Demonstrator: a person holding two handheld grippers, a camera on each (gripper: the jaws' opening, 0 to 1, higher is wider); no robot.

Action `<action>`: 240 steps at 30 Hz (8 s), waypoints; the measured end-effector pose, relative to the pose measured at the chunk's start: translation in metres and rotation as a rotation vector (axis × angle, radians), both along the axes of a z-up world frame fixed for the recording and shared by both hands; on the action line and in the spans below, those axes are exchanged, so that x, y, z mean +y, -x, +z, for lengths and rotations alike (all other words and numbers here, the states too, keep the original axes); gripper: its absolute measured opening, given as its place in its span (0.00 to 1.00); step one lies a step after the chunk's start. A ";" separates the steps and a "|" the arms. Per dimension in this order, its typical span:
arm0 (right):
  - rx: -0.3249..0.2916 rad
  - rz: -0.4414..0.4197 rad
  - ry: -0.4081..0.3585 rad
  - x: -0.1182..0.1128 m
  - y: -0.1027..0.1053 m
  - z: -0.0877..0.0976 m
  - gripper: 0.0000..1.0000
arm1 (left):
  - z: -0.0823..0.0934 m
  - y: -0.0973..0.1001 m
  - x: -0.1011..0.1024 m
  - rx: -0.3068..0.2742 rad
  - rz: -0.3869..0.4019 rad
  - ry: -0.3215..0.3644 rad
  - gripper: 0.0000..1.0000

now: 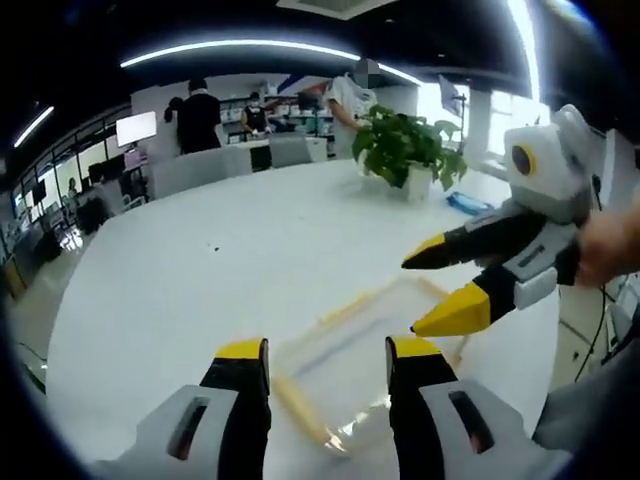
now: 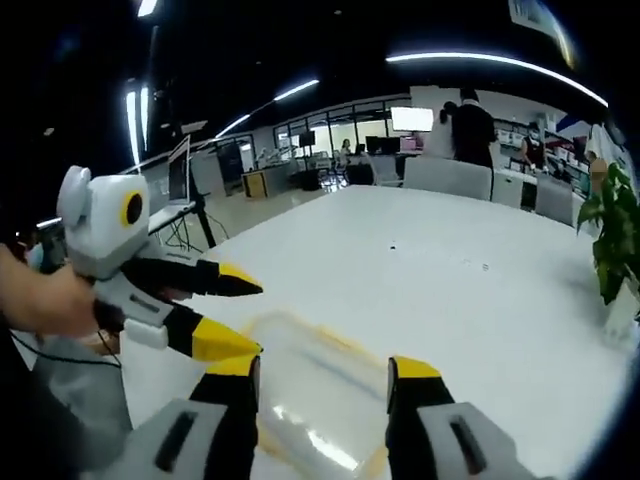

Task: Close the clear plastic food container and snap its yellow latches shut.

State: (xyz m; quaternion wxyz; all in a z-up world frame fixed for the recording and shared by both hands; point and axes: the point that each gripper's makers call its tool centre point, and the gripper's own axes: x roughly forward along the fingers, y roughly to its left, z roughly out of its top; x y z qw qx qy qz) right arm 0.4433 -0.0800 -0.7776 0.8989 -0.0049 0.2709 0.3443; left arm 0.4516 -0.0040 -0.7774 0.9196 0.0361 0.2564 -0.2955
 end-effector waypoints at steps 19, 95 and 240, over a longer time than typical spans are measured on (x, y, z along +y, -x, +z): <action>0.158 -0.320 -0.245 -0.042 -0.003 -0.020 0.52 | -0.024 0.005 0.029 0.185 0.257 0.274 0.51; 0.311 -0.391 -0.141 0.003 -0.064 -0.050 0.40 | -0.049 -0.062 0.035 0.285 0.393 0.287 0.46; -0.001 -0.268 -0.005 -0.064 0.219 0.041 0.97 | 0.036 0.198 0.191 0.065 0.149 0.121 0.95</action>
